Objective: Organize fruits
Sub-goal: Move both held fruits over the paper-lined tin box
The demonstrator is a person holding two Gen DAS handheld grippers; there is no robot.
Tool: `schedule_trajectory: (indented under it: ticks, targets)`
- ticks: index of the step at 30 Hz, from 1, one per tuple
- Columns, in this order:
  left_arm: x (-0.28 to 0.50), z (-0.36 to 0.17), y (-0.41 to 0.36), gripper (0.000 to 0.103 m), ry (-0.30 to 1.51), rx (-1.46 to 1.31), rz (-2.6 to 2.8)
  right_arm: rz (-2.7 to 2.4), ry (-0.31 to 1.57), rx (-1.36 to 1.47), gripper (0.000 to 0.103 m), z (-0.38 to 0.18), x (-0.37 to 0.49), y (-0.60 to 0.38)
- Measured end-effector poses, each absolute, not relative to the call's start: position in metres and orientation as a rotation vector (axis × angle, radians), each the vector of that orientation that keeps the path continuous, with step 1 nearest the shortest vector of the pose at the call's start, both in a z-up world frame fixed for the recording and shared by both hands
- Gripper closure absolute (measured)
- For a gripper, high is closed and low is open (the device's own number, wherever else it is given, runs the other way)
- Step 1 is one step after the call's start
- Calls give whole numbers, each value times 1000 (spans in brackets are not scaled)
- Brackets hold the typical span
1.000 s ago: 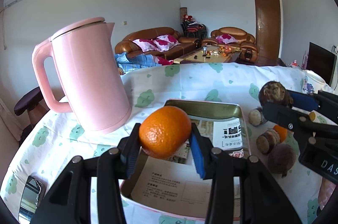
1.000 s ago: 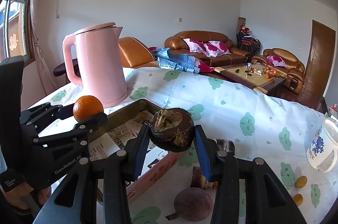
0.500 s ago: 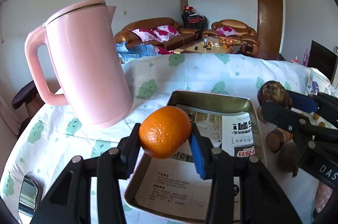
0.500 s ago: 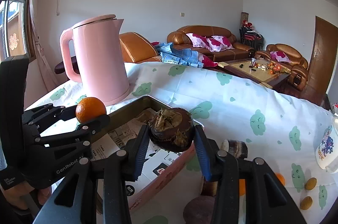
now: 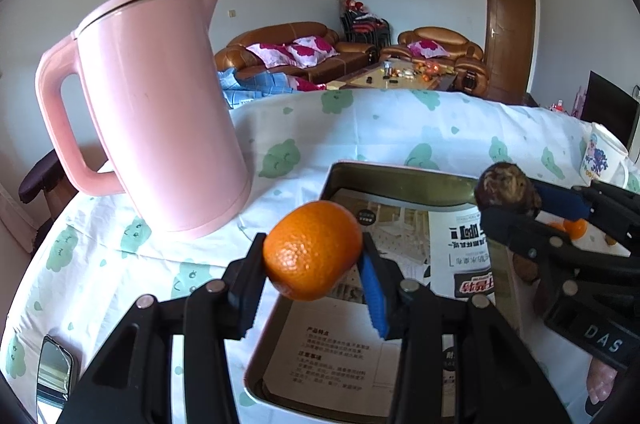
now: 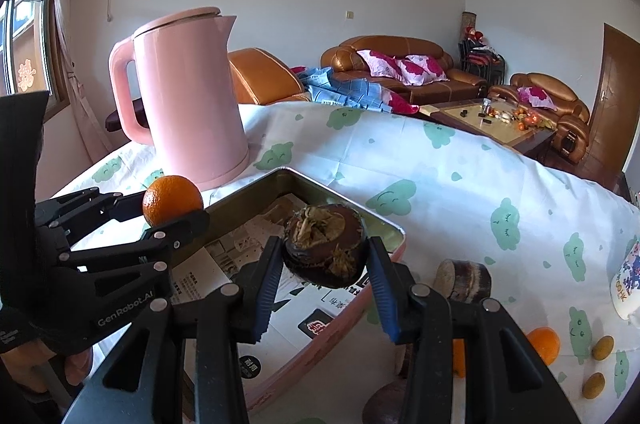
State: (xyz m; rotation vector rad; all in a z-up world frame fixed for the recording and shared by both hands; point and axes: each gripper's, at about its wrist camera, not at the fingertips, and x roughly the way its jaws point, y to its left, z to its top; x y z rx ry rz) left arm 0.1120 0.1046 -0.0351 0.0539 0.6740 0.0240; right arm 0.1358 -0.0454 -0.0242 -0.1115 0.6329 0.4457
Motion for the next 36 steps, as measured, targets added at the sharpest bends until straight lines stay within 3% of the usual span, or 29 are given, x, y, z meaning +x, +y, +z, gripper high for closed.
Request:
schedule_trajectory:
  ticks: [36]
  targets:
    - [120, -53, 99, 58, 699, 95, 15, 483, 713, -154, 58, -48, 143, -30]
